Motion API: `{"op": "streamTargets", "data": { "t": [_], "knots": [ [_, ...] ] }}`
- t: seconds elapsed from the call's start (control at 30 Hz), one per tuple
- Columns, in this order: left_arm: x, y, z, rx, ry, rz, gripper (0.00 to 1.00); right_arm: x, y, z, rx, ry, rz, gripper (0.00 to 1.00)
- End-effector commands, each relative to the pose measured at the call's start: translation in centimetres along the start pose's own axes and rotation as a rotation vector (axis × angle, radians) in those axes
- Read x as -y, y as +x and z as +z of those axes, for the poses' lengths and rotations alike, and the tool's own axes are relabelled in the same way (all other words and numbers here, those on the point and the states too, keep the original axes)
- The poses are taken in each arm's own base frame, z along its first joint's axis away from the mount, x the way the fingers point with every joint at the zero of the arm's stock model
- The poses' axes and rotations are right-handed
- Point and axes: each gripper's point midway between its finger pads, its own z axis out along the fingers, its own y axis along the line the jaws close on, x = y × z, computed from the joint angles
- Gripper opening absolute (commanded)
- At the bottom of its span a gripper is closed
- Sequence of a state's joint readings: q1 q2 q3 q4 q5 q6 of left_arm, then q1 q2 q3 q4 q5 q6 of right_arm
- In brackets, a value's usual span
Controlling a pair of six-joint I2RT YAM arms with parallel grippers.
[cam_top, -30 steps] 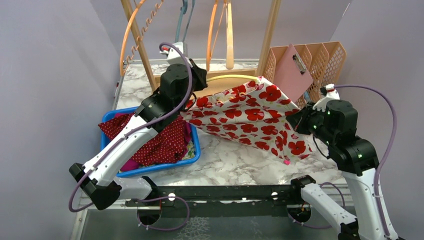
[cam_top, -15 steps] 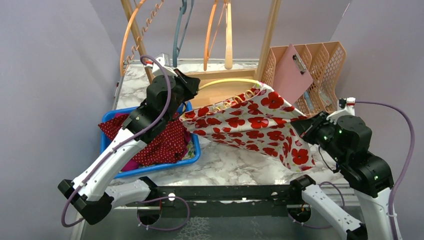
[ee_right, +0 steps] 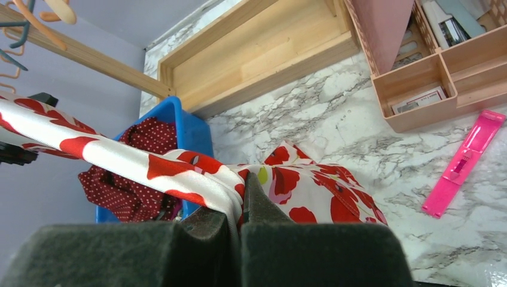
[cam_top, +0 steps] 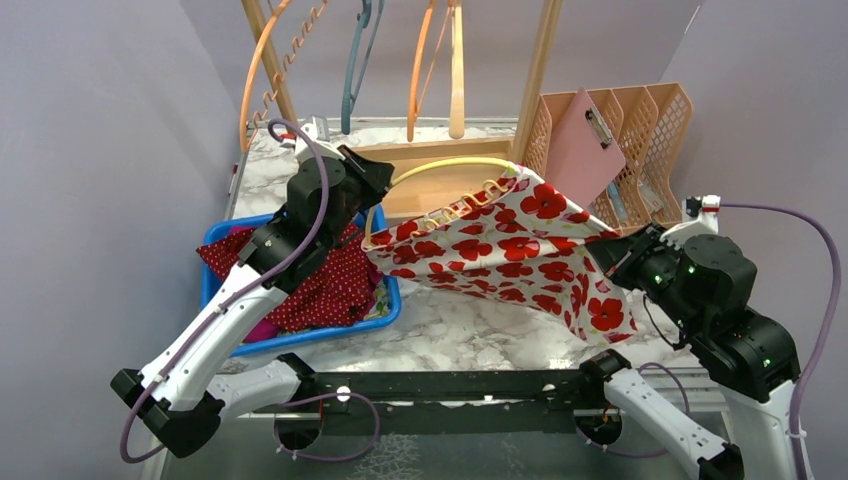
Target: Remove the skirt from the hanger
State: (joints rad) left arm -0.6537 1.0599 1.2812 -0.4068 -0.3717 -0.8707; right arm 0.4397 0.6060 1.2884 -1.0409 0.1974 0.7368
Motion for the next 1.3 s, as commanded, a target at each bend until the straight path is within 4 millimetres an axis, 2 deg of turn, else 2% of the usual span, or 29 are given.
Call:
{"op": "streamTargets", "data": {
  "t": [0.0,0.17,0.23,0.37,0.47,0.57,0.63,0.77,0.83,0.97,1.03,1.1,1.17,1.2,1.27],
  "knots": [
    [-5.6,-10.0,-2.9,0.429,-0.242,-0.142,0.00,8.0,-3.1,-4.6,0.224,0.346,-0.019,0.01],
    [-5.8,-9.1,-2.3,0.400,-0.238,-0.176,0.00,7.1,-3.4,-4.4,0.198,0.317,-0.082,0.01],
    [-6.2,-9.0,-2.3,0.405,-0.248,-0.202,0.00,8.2,-3.5,-5.2,0.216,0.367,-0.069,0.01],
    [-6.4,-10.0,-2.9,0.449,-0.254,-0.196,0.00,8.7,-3.7,-6.5,0.237,0.350,-0.062,0.01],
    [-6.1,-10.3,-2.9,0.454,-0.250,-0.196,0.00,8.1,-3.5,-6.2,0.220,0.311,-0.090,0.01],
    [-4.8,-9.8,-2.1,0.413,-0.201,-0.208,0.00,5.2,-3.4,-4.5,0.190,0.161,-0.208,0.01],
    [-3.2,-9.5,-1.1,0.375,-0.137,-0.177,0.00,2.6,-1.8,-2.7,0.106,0.028,-0.307,0.01],
    [1.9,-9.5,0.5,0.289,0.045,-0.019,0.00,-2.3,2.0,0.1,-0.079,-0.236,-0.430,0.01],
    [4.0,-9.6,0.9,0.260,0.106,0.067,0.00,-3.7,3.7,1.1,-0.164,-0.318,-0.455,0.01],
    [6.1,-9.1,1.4,0.228,0.186,0.203,0.00,-5.8,6.0,2.3,-0.298,-0.428,-0.479,0.08],
    [6.8,-8.3,1.7,0.209,0.213,0.284,0.00,-7.6,5.8,2.2,-0.318,-0.502,-0.476,0.08],
    [7.3,-6.7,1.9,0.184,0.223,0.377,0.00,-10.0,4.3,1.1,-0.271,-0.595,-0.469,0.12],
    [6.9,-5.6,2.1,0.176,0.202,0.425,0.00,-11.4,3.5,0.7,-0.235,-0.650,-0.456,0.29],
    [6.7,-5.5,2.2,0.182,0.190,0.434,0.00,-11.6,3.2,0.9,-0.229,-0.640,-0.451,0.31],
    [6.1,-5.4,2.4,0.195,0.169,0.451,0.00,-10.4,2.9,2.2,-0.258,-0.517,-0.410,0.34]
  ]
}}
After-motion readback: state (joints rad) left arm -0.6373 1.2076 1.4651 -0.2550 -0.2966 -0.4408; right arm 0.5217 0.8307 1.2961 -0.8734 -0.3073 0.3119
